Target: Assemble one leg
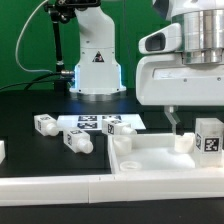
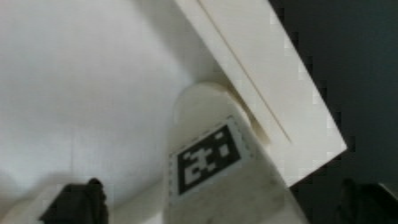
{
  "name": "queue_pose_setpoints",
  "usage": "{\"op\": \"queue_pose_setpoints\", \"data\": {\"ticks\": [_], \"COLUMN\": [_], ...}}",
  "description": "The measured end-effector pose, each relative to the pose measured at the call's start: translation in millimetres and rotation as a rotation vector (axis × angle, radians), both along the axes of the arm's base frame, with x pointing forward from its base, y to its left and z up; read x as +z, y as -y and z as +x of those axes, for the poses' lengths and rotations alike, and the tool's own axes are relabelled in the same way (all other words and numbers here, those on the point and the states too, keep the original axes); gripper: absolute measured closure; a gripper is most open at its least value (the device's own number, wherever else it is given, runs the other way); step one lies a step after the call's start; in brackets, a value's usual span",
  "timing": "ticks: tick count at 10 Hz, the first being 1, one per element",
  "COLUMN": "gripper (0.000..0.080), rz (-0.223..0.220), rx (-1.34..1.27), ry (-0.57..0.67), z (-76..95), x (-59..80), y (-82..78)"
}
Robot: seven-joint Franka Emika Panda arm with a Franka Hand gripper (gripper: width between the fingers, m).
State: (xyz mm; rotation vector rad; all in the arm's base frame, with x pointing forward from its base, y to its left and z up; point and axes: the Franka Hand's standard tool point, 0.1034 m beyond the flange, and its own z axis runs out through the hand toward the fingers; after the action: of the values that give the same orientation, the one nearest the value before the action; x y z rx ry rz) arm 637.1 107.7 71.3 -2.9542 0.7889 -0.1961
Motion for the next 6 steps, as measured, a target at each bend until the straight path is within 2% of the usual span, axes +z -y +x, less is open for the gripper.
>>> {"op": "queue_pose_setpoints", "data": {"ticks": [2,3,4,5,6], "gripper": [0.0151,0.0151,0.0268,0.0268,0.0443], "rz": [-0.093,-0.088,-0.083,-0.077,-0.066], "rx": [0.370,0.340,0.305,0.269,0.199], "ry": [0.024,0.022,0.021,0.020,0.018], "z": [5.0,4.5,4.6,4.4,4.3], "x": [4.6,3.7,3.5,3.3,3.2], "y": [-2.3,-1.2,-0.8,-1.1,-1.2]}}
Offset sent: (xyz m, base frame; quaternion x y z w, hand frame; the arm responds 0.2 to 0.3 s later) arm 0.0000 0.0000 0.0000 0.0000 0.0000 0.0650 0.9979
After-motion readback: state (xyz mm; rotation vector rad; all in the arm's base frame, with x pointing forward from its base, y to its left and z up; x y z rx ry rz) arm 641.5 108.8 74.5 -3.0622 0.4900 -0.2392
